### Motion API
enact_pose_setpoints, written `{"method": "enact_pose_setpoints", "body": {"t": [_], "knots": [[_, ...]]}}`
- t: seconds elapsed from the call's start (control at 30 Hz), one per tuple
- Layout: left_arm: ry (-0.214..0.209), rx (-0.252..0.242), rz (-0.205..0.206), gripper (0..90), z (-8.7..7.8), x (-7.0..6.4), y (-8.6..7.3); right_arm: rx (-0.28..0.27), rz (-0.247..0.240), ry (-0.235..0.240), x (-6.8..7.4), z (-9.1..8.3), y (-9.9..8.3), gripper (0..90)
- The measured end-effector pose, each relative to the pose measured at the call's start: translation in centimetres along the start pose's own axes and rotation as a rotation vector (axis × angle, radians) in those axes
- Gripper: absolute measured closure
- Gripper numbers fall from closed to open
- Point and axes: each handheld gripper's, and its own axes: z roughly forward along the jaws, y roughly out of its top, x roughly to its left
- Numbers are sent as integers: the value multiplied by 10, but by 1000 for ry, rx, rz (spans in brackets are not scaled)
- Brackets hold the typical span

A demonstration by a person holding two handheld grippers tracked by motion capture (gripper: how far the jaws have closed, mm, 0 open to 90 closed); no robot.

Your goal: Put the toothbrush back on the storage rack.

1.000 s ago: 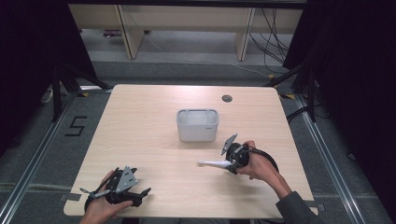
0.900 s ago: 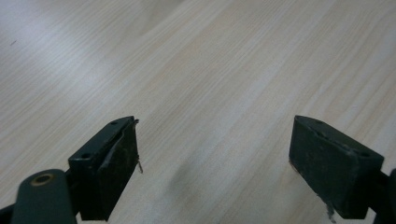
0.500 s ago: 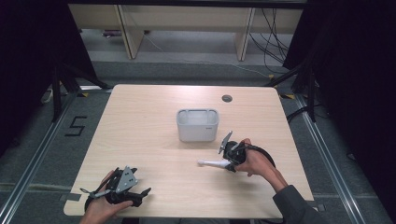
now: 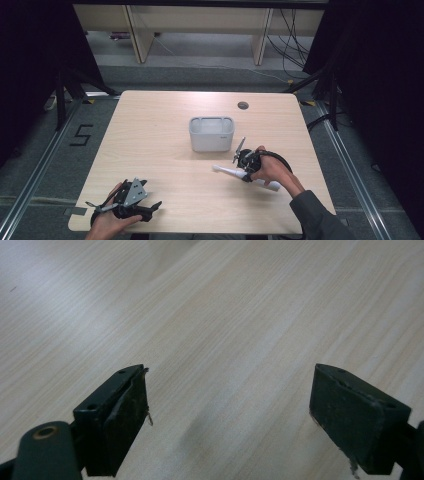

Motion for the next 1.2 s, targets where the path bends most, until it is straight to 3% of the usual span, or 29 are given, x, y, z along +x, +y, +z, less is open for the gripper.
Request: {"method": "enact_pose_setpoints", "body": {"t": [0.07, 0.1, 0.2, 0.33, 0.43, 0.47, 0.5, 0.53, 0.67, 0.8, 0.97, 1.17, 1.2], "knots": [[0, 1, 1, 151, 0, 0, 0, 22, 14, 10, 1, -1, 3, 661], [5, -3, 1, 152, 0, 0, 0, 20, -15, 10, -1, 0, 3, 662], [7, 15, 25, 151, -1, 1, 0, 41, -22, 15, -1, 1, 6, 663], [-1, 3, 9, 151, -1, 0, 0, 59, 16, 26, 0, 1, 9, 665], [12, -5, 0, 152, 0, -1, 0, 63, 8, 39, -2, 1, 10, 666], [10, 9, 20, 151, -1, 1, 0, 67, 16, 40, -2, 1, 10, 666], [7, -6, 0, 152, 0, 0, 0, 67, 13, 44, -3, 1, 10, 666], [3, -4, 3, 152, 0, 0, 0, 74, 45, 43, -1, 1, 11, 667], [5, -4, 1, 151, 0, 0, 0, 80, 20, 56, -4, 1, 12, 668], [3, 3, 12, 152, -1, 0, 0, 102, 6, 34, -2, 1, 13, 669], [4, -7, -1, 152, 0, 0, 0, 90, 35, 32, 1, 0, 14, 670], [0, 2, 8, 151, -1, 1, 0, 76, 16, 23, 0, -2, 10, 671], [-1, 2, 3, 151, -1, 0, 0, 68, 30, 20, 0, -4, 8, 670]]}}
